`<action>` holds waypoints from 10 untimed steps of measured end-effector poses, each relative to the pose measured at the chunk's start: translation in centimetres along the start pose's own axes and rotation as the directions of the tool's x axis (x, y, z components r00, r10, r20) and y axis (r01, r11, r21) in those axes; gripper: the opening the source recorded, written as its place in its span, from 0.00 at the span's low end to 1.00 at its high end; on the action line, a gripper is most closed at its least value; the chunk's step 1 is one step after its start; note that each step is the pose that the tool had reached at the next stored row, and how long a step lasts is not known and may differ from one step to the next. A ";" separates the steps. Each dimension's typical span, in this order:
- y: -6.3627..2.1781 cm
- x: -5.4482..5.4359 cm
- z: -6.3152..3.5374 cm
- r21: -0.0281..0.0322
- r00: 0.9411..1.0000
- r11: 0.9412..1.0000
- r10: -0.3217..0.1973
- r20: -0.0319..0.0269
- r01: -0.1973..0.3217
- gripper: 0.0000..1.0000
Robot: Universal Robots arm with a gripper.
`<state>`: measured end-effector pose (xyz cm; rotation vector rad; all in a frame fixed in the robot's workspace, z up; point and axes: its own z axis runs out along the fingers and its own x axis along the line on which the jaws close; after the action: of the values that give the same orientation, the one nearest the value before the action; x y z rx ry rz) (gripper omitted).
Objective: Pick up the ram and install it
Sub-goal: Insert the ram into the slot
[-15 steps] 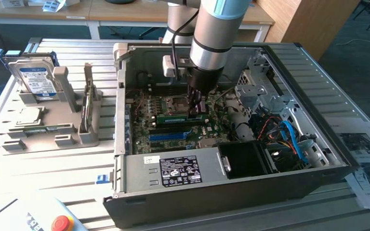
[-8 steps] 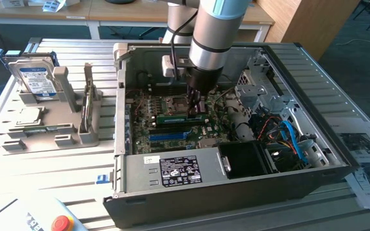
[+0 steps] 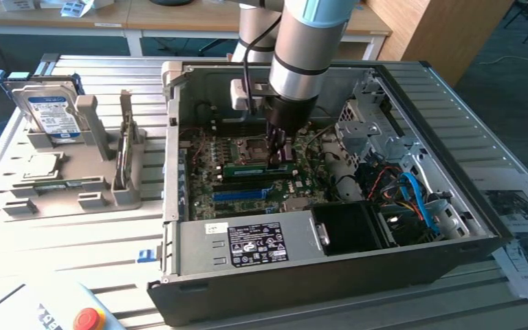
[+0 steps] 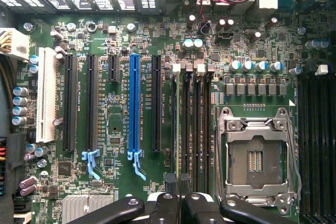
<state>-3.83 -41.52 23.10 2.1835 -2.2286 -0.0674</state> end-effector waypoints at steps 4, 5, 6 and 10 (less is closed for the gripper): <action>0.00 0.0 -0.01 0.000 1.000 1.000 -0.004 0.000 0.004 0.12; 0.00 0.0 0.00 0.000 1.000 1.000 -0.005 0.000 0.005 0.12; 0.00 0.0 0.00 0.000 1.000 1.000 -0.006 0.000 0.006 0.12; -0.04 0.0 0.00 0.000 1.000 1.000 -0.006 0.000 0.006 0.12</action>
<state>-3.79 -41.52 23.10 2.1896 -2.2222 -0.0672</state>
